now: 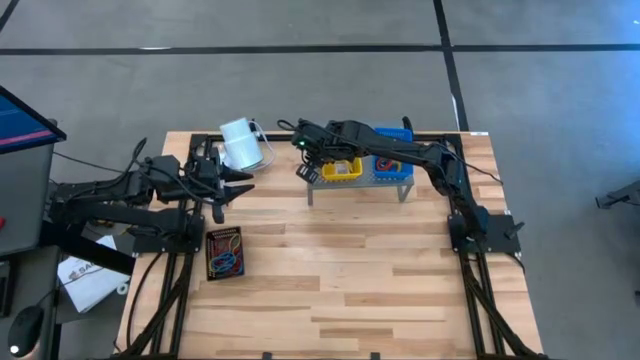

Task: Pick & Place Office Desk Supplies
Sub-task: Put the yellow bin on the shelf

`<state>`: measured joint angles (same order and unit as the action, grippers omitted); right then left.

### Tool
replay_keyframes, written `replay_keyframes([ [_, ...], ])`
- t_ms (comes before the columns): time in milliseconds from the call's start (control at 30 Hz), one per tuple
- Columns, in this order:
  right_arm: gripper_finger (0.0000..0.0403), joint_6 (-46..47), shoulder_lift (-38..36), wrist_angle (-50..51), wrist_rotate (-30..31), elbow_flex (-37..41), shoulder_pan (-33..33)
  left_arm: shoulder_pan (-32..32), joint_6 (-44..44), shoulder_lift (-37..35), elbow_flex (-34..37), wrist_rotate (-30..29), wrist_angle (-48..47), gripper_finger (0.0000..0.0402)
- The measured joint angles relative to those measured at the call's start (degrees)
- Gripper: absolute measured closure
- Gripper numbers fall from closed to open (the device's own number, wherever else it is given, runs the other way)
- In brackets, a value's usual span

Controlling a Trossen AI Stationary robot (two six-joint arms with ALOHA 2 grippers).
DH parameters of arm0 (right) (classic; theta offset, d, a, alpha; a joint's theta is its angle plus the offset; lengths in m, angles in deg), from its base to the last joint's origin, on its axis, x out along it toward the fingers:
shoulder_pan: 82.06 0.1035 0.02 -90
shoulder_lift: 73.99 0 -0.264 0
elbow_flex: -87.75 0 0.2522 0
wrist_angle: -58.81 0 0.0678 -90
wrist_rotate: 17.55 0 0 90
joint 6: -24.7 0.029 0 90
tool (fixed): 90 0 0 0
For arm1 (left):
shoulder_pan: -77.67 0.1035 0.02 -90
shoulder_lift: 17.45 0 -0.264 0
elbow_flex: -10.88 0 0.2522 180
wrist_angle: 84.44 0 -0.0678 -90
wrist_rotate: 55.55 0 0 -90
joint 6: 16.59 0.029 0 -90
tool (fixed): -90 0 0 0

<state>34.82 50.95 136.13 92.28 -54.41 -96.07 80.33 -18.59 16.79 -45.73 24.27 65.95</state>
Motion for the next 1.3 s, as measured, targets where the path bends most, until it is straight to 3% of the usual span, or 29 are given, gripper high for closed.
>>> replay_keyframes([
  [1300, 0.0403, 3.44, -0.07, 7.57, 2.78, 0.02, -1.17, -0.02, 0.00, -0.02, 0.00, 0.00, -1.31, 0.0289],
])
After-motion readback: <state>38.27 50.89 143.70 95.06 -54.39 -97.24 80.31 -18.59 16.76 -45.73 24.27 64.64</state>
